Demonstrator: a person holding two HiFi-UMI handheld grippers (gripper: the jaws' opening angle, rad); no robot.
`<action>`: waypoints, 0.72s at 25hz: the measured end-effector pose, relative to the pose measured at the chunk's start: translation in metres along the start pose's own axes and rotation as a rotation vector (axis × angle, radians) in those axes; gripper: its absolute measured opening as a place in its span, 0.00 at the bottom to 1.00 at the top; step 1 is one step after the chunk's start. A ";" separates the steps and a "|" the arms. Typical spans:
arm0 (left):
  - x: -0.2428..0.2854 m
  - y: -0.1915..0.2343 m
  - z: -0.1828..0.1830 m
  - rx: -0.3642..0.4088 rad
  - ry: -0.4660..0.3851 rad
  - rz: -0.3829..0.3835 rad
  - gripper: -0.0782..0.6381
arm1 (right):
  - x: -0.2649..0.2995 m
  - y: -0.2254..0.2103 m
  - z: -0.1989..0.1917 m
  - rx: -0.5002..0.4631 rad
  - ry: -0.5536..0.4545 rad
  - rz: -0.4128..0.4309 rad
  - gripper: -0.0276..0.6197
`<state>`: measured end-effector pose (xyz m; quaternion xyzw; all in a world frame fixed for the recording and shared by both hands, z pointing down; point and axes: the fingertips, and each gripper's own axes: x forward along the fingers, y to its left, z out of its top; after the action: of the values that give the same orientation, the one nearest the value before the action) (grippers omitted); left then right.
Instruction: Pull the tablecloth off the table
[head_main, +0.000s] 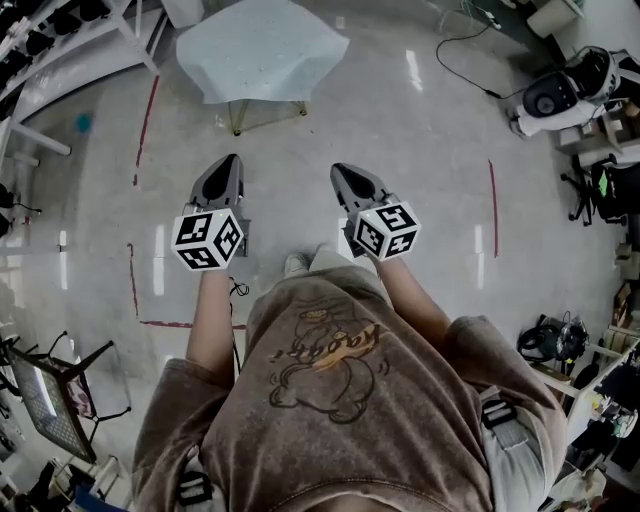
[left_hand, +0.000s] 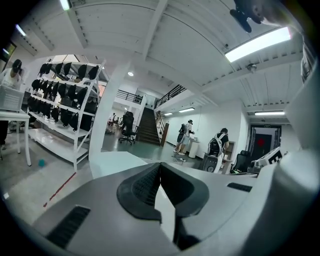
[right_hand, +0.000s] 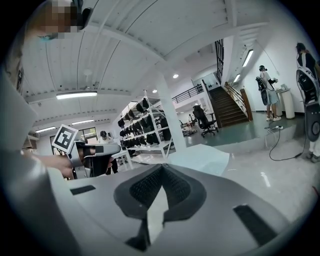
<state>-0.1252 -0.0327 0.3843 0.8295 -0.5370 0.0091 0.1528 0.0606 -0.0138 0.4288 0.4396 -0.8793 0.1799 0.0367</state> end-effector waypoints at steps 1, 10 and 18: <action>0.003 0.002 0.002 -0.004 -0.002 0.002 0.13 | 0.003 -0.002 0.002 -0.001 0.001 0.002 0.05; 0.038 0.016 0.010 -0.027 -0.007 0.038 0.13 | 0.047 -0.024 0.015 -0.013 0.022 0.059 0.05; 0.073 0.021 0.019 -0.046 -0.017 0.068 0.13 | 0.090 -0.046 0.036 -0.012 0.018 0.138 0.05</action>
<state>-0.1160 -0.1108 0.3843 0.8071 -0.5663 -0.0053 0.1669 0.0452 -0.1203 0.4281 0.3760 -0.9082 0.1808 0.0345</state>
